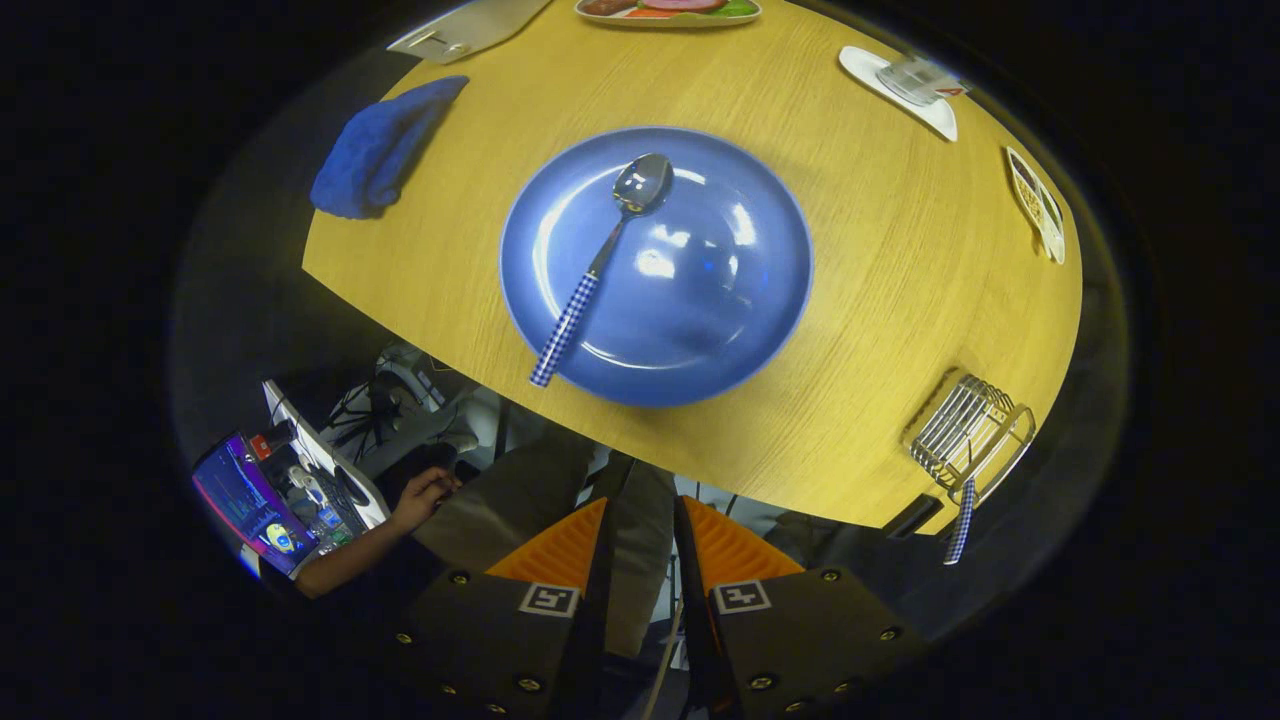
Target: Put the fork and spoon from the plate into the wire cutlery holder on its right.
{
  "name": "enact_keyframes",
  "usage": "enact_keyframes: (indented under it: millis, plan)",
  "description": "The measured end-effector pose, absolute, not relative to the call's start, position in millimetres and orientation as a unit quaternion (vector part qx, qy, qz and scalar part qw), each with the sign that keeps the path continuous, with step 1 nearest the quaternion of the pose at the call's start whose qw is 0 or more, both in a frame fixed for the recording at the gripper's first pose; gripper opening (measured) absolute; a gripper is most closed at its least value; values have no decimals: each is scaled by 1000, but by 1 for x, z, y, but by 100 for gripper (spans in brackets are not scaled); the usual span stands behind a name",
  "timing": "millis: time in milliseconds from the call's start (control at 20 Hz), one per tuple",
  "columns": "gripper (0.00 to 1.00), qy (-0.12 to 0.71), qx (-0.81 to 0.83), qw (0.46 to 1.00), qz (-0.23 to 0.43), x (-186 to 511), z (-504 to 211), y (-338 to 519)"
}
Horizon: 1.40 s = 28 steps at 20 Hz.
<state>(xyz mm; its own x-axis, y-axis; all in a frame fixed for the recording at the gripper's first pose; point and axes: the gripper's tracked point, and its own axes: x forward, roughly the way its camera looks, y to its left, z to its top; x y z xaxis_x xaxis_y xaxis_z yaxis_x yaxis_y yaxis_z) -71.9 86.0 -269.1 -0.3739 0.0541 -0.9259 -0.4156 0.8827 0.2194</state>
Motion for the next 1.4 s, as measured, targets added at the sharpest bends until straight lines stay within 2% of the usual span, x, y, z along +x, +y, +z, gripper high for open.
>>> enact_keyframes:
  millis: [500, 900, 1400]
  plan:
    - [34, 789, -90, 568, 215, -53, -284, 146]
    - [34, 782, -23, 603, 153, -27, -317, 172]
    - [35, 793, -16, 595, 126, -29, -348, 172]
